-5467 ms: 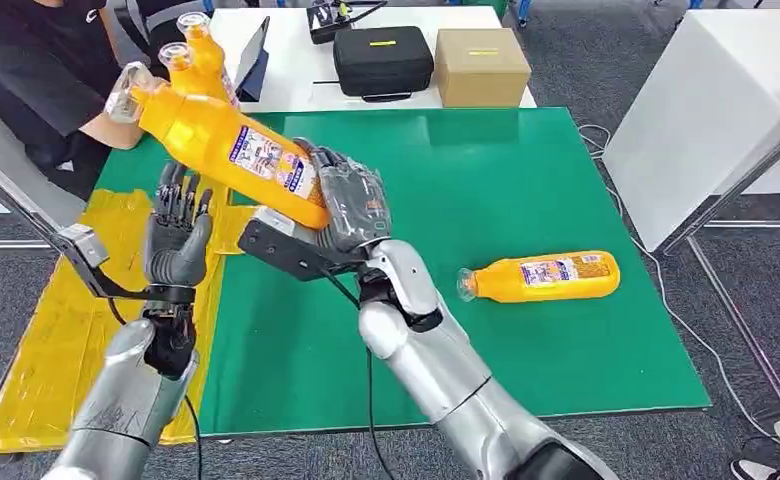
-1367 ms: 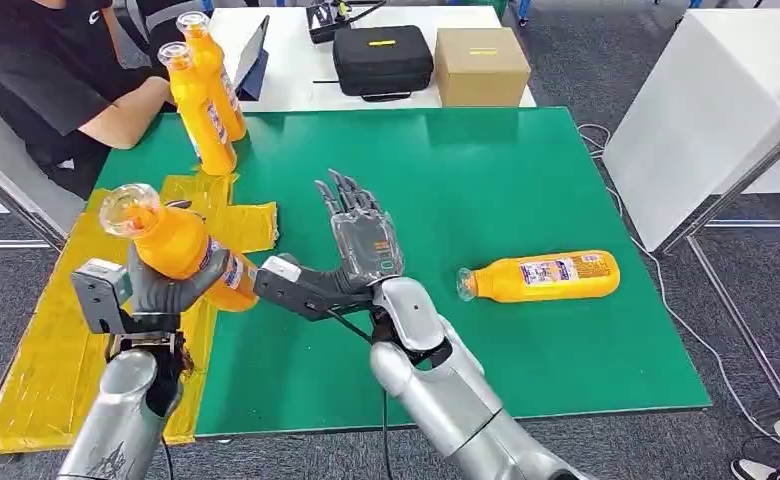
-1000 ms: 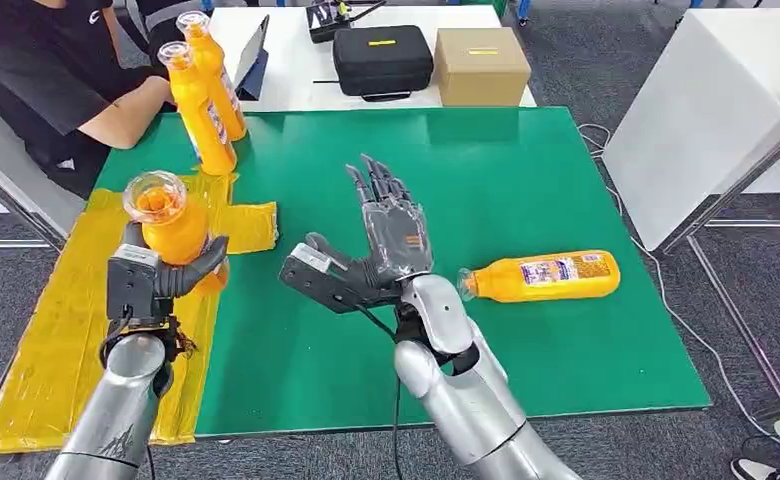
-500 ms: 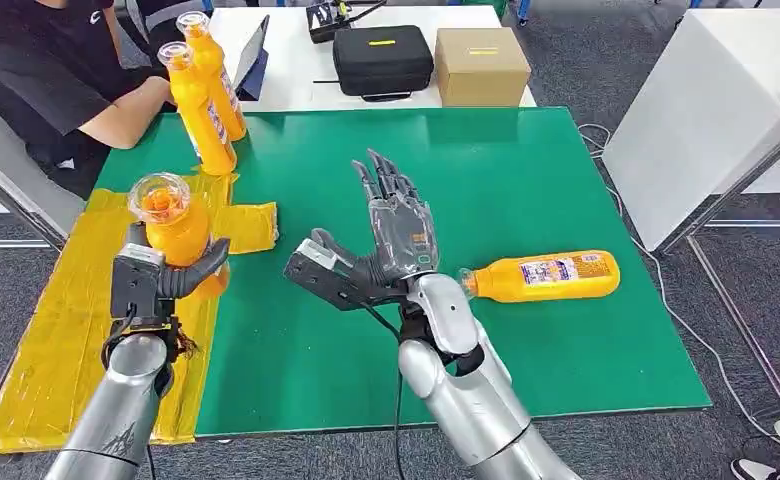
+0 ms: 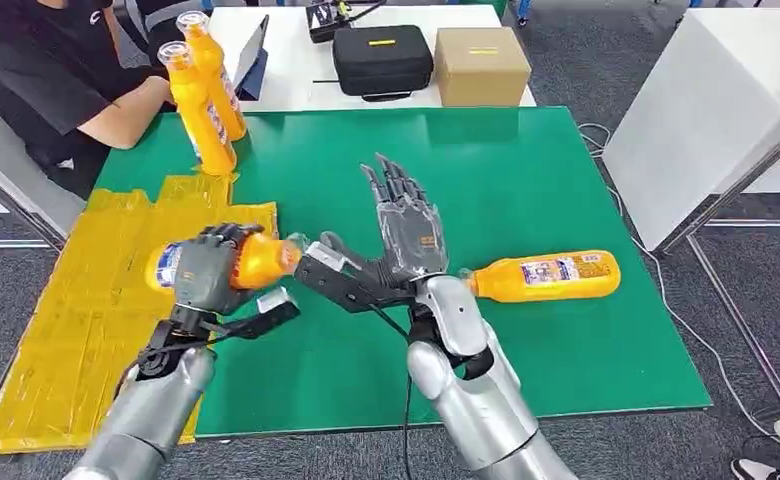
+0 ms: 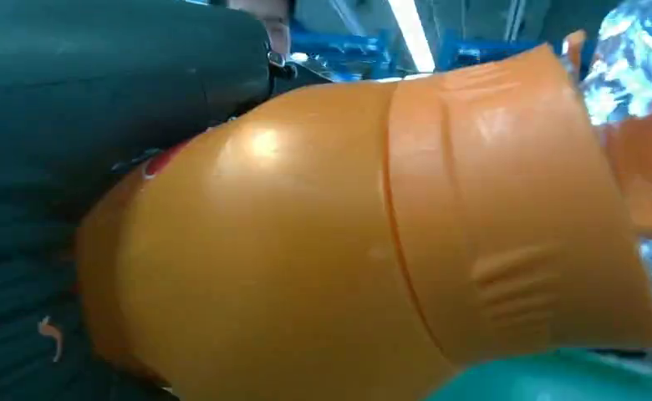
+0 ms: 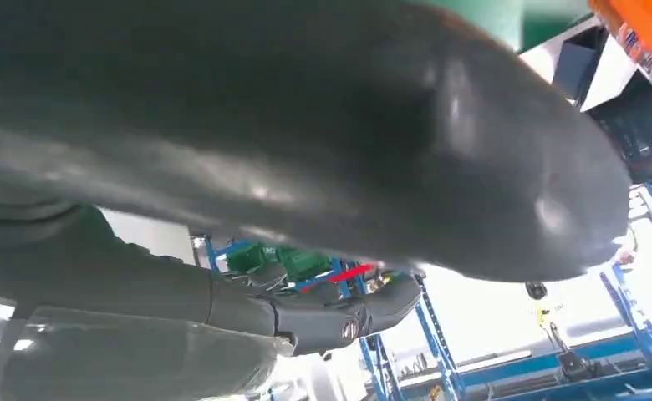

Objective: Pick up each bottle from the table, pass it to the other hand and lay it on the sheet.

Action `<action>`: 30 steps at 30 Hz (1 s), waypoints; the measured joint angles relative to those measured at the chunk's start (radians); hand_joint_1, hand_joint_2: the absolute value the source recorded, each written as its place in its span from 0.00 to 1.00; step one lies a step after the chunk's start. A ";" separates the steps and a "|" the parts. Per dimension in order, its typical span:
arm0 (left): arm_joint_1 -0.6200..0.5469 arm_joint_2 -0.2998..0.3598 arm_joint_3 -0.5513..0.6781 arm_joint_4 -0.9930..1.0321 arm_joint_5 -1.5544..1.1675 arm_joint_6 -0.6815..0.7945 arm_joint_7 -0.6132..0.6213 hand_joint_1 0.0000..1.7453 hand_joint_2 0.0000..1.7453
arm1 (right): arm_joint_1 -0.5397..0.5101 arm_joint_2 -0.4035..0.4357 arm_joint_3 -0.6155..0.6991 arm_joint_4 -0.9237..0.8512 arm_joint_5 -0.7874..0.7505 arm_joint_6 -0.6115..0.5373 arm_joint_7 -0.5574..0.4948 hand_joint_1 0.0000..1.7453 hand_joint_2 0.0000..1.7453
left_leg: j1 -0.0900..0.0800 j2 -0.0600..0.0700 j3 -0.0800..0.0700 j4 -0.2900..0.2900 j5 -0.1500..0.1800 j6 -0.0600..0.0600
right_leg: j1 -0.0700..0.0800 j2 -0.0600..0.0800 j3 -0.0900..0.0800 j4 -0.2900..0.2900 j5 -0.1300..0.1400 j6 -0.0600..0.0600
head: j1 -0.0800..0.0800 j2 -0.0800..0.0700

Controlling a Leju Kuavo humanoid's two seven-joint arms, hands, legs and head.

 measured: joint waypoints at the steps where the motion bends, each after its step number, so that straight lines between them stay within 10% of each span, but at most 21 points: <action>1: 0.001 -0.007 0.010 0.009 -0.004 0.000 0.004 1.00 1.00 | 0.002 0.000 0.000 -0.002 0.000 0.000 0.000 0.00 0.00 | 0.000 0.000 0.000 0.000 0.000 0.000 | 0.000 0.000 0.000 0.000 0.000 0.000 | 0.000 0.000; 30: 0.070 0.025 0.000 0.063 -0.360 0.003 0.281 1.00 1.00 | 0.043 -0.048 0.026 -0.026 -0.035 0.024 -0.034 0.00 0.00 | 0.000 -0.001 0.000 0.000 0.000 0.000 | 0.000 0.000 -0.001 0.001 0.000 0.000 | 0.000 0.000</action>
